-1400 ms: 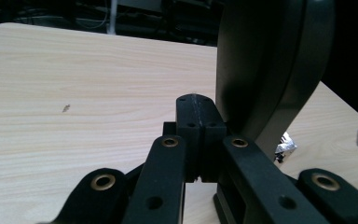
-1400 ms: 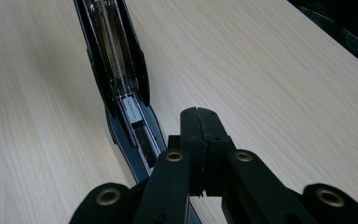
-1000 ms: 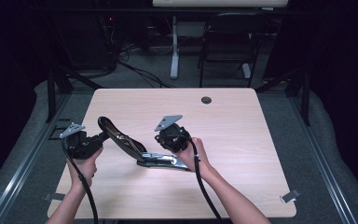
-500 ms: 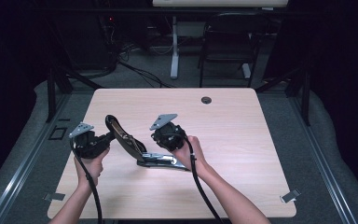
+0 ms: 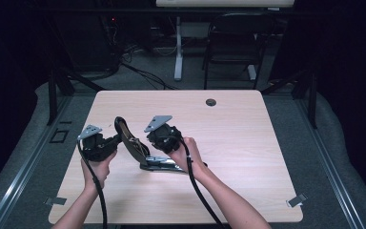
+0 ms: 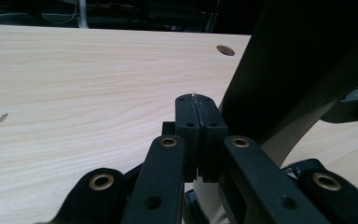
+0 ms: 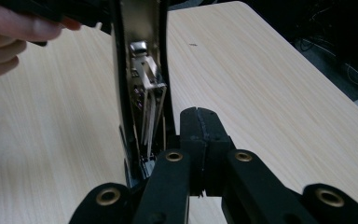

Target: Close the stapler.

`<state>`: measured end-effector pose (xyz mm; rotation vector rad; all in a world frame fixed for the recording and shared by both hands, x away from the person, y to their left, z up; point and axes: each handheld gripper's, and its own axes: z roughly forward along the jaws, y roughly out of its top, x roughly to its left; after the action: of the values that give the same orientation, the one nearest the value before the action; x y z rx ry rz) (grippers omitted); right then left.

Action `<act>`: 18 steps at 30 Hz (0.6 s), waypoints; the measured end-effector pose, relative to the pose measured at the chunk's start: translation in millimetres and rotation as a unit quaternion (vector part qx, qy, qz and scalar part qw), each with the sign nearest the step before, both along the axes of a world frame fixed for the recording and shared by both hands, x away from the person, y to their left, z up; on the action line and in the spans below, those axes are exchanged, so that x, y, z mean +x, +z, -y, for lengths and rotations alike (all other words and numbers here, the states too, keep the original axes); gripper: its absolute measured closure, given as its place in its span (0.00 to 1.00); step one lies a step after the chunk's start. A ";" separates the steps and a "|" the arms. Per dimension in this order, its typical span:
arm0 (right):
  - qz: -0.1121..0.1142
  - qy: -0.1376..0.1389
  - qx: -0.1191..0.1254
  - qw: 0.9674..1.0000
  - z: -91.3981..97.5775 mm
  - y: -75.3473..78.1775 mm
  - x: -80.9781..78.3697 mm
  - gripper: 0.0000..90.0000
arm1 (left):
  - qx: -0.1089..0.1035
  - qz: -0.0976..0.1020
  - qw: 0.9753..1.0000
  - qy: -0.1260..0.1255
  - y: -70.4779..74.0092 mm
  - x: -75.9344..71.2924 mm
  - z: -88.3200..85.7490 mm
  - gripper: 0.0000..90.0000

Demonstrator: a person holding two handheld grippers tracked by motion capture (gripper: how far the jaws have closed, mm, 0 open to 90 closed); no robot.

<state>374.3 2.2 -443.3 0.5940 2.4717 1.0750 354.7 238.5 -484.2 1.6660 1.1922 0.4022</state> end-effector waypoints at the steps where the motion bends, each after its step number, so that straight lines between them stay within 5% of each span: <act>1: 0.002 0.003 -0.001 1.000 -1.9 0.3 -0.4 1.00 | 0.000 0.001 1.000 0.000 -0.5 0.3 1.4 0.99; 18: 0.035 0.021 0.002 0.999 -24.2 15.6 -9.9 1.00 | 0.014 -0.002 1.000 -0.017 -5.0 3.8 13.3 1.00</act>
<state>364.4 26.4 -427.6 0.4993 2.4331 1.0967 358.4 225.3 -489.2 1.7088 1.1653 0.3954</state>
